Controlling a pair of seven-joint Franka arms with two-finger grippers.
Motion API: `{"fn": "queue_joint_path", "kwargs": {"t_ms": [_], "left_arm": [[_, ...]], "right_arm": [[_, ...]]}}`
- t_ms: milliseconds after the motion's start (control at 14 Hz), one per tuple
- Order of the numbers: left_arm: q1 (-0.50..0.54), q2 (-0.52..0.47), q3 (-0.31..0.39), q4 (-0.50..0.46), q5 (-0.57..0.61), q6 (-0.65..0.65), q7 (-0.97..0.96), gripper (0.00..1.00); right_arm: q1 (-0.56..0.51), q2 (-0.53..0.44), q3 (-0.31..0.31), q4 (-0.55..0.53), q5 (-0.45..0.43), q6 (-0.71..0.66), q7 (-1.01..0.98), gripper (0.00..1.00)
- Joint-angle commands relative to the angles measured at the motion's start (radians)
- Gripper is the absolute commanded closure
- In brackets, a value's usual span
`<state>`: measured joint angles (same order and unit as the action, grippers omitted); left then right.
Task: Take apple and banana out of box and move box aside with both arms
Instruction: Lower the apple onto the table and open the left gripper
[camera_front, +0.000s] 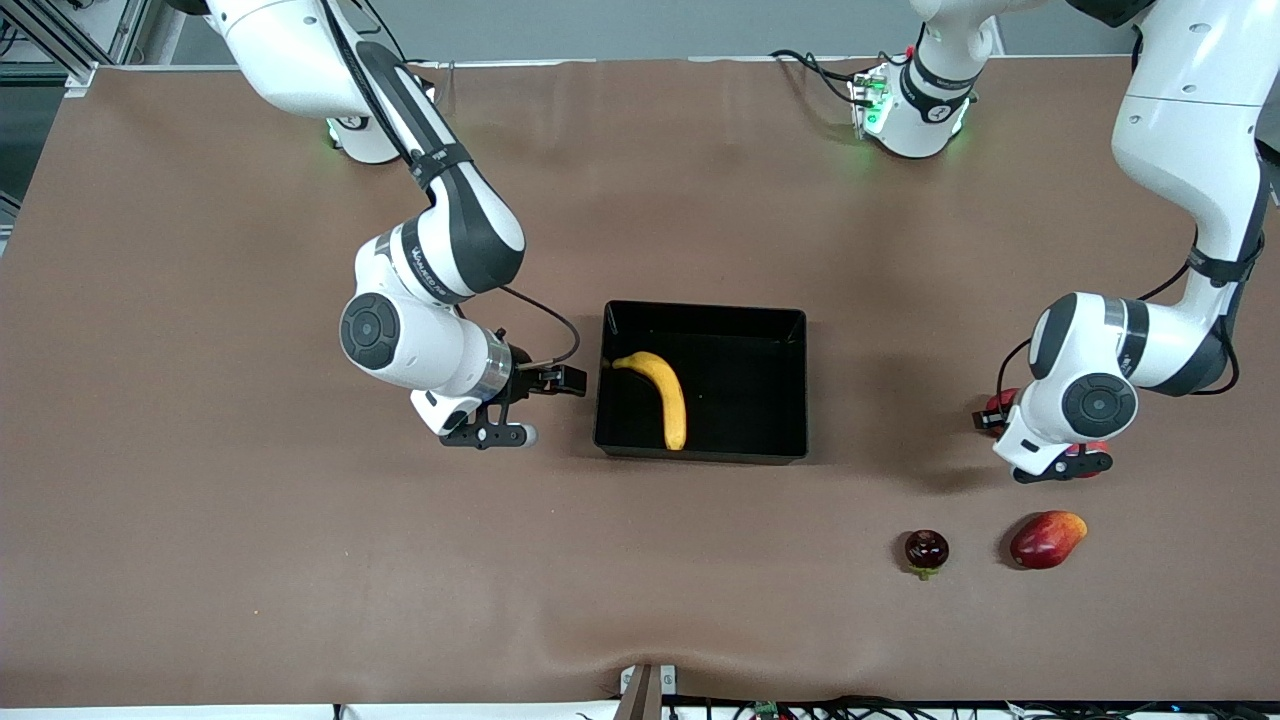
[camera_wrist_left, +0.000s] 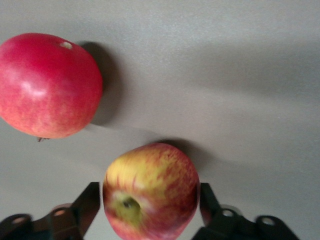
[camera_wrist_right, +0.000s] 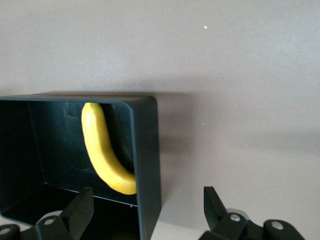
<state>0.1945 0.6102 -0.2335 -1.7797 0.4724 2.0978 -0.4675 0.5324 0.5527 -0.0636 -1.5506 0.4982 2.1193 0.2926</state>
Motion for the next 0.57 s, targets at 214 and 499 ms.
{"fn": "queue_joint_path", "kwargs": {"t_ms": [214, 499], "left_arm": [[-0.001, -0.090, -0.085, 0.046, -0.012, -0.097, -0.022, 0.00], [-0.004, -0.107, -0.231, 0.150, -0.080, -0.186, -0.112, 0.00]], "right_arm": [[-0.006, 0.007, -0.001, 0.015, 0.033, -0.002, 0.013, 0.05], [-0.006, 0.007, -0.001, 0.015, 0.033, -0.002, 0.016, 0.11]]}}
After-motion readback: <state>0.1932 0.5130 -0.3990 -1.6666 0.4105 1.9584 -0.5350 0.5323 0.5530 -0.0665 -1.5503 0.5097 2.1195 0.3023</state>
